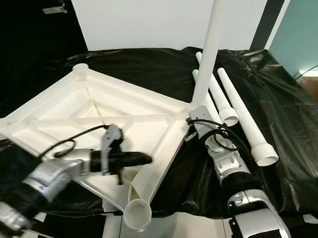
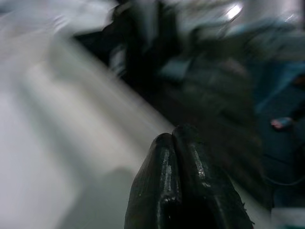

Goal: Building children table

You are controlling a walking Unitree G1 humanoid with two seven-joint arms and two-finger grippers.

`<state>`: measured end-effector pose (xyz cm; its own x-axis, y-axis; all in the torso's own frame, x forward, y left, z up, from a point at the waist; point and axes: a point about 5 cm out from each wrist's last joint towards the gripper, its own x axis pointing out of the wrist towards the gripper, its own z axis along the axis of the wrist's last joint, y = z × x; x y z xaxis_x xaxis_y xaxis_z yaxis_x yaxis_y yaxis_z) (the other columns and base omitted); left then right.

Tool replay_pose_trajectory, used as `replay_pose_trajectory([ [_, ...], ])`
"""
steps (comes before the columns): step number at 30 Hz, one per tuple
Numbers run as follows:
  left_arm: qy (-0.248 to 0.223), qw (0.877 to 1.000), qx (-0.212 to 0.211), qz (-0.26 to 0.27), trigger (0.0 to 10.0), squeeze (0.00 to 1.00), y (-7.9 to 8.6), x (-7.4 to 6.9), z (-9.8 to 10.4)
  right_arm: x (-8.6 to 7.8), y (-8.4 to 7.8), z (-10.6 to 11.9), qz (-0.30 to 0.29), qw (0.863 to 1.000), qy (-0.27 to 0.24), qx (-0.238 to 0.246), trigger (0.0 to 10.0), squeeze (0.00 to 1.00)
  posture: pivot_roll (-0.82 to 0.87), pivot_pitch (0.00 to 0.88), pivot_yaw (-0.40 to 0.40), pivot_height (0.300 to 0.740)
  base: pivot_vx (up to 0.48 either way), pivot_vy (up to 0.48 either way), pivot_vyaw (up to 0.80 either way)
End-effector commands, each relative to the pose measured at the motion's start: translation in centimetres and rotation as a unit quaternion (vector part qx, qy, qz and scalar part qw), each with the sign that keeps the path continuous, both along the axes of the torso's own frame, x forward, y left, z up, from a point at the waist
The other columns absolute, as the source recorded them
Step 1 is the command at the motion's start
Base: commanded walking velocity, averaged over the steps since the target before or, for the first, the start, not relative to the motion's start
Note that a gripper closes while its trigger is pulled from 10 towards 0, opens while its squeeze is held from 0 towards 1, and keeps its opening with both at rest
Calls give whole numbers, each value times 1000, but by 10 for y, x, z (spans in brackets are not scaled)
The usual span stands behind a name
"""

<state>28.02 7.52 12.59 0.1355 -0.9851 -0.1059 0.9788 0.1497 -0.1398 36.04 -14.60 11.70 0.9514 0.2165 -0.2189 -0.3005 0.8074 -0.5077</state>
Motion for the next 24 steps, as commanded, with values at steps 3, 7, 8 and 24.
replay_pose_trajectory([
  [3, -33, 995, 16, -90, 10000, 0, 10, 2, 0, 0, 9, 8, 14, 999, -27, 11, 10000, 0, -103, 17, 70, 740, 0, 0, 0],
  [7, -72, 997, -2, -22, 10000, 0, 14, 21, 11, -4, 13, 12, 15, 999, -45, 16, 10000, 0, -106, 18, 72, 740, 0, 0, 0],
  [8, -79, 997, -24, -2, 10000, 0, 17, 28, 20, -5, 15, 14, 16, 998, -53, 19, 10000, 0, -111, 18, 74, 740, 0, 0, 0],
  [24, -29, 985, 95, -140, 10000, 0, 106, 8, 23, -27, 26, 18, 16, 996, -72, 59, 10000, 0, -112, 13, 80, 740, 0, 0, 0],
])
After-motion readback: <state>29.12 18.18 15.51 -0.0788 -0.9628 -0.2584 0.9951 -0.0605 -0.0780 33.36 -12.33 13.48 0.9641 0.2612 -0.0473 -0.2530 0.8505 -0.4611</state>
